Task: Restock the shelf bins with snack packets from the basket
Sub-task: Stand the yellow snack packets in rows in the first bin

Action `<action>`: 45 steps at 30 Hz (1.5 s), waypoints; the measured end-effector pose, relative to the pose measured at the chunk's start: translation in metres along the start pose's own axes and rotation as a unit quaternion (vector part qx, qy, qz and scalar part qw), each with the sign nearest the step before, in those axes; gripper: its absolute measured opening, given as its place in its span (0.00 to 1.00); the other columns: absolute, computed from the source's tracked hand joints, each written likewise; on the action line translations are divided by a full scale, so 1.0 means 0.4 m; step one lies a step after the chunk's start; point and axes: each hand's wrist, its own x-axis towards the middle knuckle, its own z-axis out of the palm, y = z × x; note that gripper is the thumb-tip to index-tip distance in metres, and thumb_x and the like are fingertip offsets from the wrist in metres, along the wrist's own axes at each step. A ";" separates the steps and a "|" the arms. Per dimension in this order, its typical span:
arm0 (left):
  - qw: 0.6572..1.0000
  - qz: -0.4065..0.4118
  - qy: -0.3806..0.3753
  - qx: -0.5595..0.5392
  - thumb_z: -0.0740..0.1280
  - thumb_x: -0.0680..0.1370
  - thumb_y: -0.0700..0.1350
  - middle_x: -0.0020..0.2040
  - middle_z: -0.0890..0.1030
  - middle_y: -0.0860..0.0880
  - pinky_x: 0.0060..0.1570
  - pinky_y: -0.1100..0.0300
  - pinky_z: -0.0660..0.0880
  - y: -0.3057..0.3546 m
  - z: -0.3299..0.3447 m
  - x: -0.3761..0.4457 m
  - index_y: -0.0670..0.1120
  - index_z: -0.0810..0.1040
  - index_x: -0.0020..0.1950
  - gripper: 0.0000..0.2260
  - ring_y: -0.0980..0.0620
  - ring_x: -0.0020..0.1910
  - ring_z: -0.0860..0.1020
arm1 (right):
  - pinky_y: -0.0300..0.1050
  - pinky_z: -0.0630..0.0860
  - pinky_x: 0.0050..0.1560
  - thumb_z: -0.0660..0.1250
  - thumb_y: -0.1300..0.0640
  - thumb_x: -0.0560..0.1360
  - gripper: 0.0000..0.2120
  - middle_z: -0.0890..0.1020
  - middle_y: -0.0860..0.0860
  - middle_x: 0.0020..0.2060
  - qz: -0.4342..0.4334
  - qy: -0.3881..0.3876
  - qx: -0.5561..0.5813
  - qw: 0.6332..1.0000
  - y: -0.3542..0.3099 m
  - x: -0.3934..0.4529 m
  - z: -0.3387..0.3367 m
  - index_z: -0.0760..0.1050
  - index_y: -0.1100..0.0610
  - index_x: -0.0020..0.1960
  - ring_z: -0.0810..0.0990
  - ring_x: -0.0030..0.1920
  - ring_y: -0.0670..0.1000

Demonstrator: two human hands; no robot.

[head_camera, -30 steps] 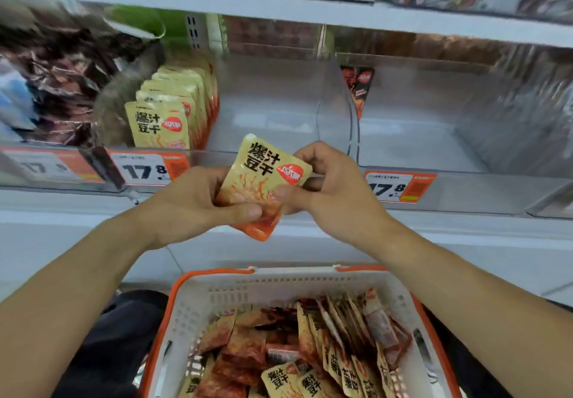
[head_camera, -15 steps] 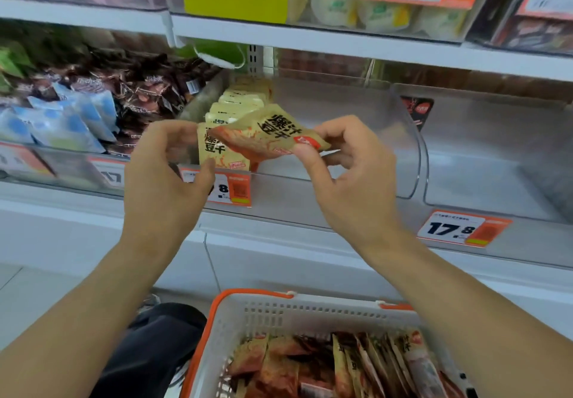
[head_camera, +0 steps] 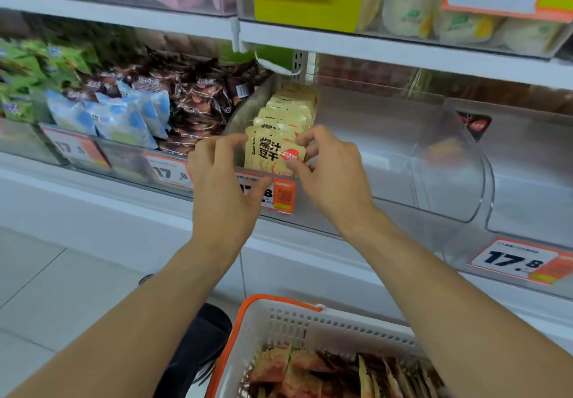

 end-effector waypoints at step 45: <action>0.659 -0.009 -0.751 0.030 0.63 0.82 0.49 0.46 0.78 0.52 0.36 0.64 0.69 0.302 0.383 -0.718 0.44 0.77 0.54 0.09 0.55 0.42 0.75 | 0.48 0.69 0.67 0.66 0.46 0.78 0.32 0.79 0.52 0.64 0.367 -0.352 -0.074 0.858 0.479 -0.966 -0.240 0.58 0.48 0.78 0.75 0.66 0.55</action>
